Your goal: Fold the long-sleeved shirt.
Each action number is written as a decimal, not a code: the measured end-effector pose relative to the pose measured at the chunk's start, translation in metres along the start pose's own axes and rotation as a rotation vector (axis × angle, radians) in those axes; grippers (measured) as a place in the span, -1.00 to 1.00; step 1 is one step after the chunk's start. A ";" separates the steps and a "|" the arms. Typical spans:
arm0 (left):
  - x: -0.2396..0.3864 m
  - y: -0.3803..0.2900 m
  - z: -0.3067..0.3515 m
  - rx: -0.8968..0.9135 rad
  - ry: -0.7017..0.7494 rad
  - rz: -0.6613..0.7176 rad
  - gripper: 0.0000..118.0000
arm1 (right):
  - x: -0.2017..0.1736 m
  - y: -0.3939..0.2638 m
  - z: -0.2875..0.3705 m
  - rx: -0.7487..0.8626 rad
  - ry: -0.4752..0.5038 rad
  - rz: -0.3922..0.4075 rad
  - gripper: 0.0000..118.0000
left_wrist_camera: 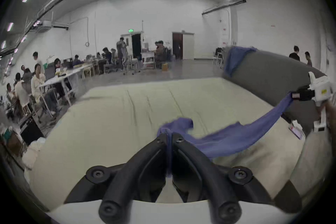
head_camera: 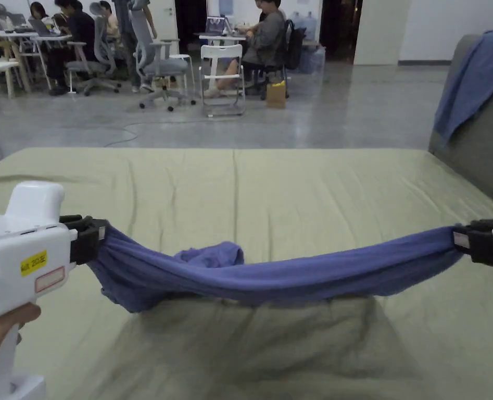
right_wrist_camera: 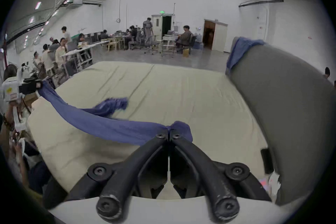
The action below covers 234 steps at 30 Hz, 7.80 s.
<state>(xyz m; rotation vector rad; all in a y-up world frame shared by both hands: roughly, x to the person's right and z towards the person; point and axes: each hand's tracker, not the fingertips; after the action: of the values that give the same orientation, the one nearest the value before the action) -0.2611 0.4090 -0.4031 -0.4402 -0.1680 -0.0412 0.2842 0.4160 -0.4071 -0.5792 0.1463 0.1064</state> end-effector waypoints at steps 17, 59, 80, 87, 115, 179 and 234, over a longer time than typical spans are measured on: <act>-0.001 -0.248 0.038 -0.429 -0.074 0.157 -0.28 | -0.029 -0.261 -0.034 -0.585 0.031 0.015 -0.73; 0.094 -0.084 -0.310 -0.414 0.025 0.113 -0.92 | -0.053 -0.208 -0.023 -0.435 0.097 -0.089 -1.00; 0.031 -0.181 -0.091 -0.545 -0.217 0.270 0.97 | -0.069 -0.200 -0.010 -0.396 0.105 -0.052 -1.00; -0.013 -0.130 -0.104 -0.413 0.018 0.173 -0.35 | -0.075 -0.198 -0.008 -0.386 0.125 -0.034 -1.00; -0.005 -0.158 -0.205 -0.557 0.130 0.175 -1.00 | -0.021 -0.023 -0.347 -0.560 -0.031 -0.068 0.49; -0.027 0.145 -0.183 -0.059 0.215 0.140 -1.00 | 0.022 0.164 -0.191 -0.147 -0.114 -0.217 -0.98; 0.034 0.027 -0.117 -0.200 -0.053 -0.046 -0.24 | -0.056 -0.126 -0.037 -0.321 0.172 0.000 -1.00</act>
<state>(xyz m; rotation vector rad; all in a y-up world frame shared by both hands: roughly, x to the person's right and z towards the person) -0.2079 0.3833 -0.5129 -0.6370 -0.2274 -0.0922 0.2430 0.2881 -0.3605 -0.9095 0.2998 0.0803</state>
